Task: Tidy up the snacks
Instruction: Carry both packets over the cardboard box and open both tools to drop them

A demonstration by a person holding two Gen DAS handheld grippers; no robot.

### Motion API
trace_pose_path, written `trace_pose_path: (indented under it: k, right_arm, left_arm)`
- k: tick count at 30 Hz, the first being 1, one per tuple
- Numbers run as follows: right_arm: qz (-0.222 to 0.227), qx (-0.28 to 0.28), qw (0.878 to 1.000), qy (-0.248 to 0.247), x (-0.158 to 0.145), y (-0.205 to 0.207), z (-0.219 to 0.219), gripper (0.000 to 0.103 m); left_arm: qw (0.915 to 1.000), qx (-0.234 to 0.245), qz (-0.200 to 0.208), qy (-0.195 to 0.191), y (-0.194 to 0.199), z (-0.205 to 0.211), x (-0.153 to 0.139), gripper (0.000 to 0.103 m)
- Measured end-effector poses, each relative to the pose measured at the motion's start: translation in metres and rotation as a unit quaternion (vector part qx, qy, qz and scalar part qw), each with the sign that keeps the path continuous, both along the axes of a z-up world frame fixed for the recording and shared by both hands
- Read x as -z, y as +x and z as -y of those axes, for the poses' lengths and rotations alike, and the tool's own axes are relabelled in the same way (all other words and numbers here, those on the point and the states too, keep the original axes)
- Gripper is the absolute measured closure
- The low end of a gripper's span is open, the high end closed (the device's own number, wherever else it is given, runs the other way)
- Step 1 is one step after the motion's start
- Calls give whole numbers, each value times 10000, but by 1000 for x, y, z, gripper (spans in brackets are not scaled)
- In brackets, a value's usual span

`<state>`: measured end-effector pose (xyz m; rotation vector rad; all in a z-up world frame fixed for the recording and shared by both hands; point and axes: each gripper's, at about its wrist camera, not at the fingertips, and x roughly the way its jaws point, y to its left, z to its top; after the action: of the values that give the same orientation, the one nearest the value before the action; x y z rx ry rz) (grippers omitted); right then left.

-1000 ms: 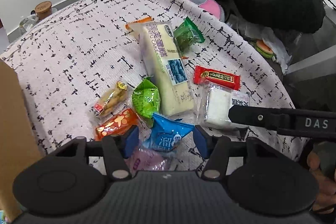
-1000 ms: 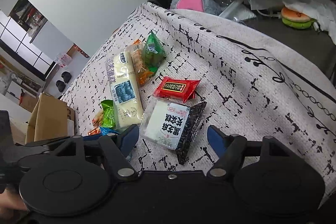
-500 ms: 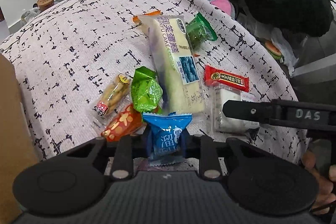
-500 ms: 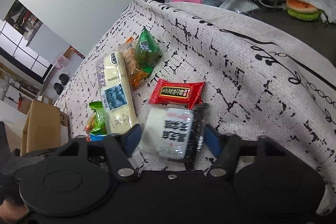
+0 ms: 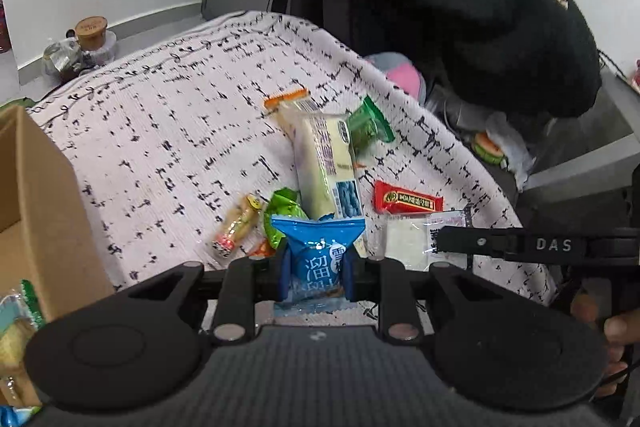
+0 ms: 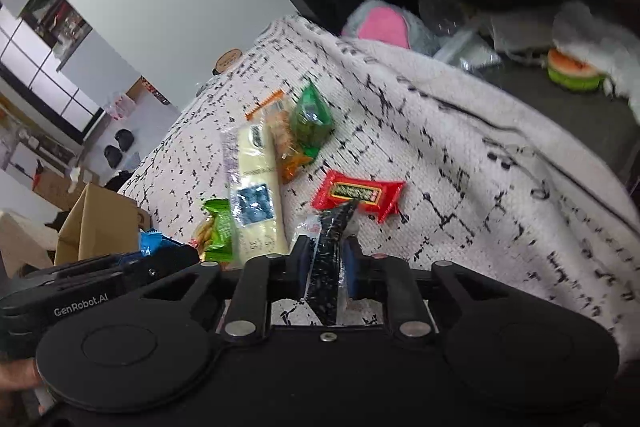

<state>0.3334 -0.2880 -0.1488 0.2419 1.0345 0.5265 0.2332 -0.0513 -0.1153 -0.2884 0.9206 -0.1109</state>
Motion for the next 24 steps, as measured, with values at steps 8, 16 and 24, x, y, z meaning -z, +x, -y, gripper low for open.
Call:
trace_pose_path:
  k: [8,16,24]
  right_arm:
    - [455,-167,9983,-332,-41,-16,-14,90]
    - [832,-434,9944,-482,-75,-31,-38,91]
    - [1078,-716,9911,-321,-100,-51,-64,91]
  left_arm:
    - [9998,-85,172,-17,-21,-22,-17,79]
    - [9990,-179,400,43,-55,-51,-44,79]
    - [9962,-485,683,254,-93,-79,-69,79]
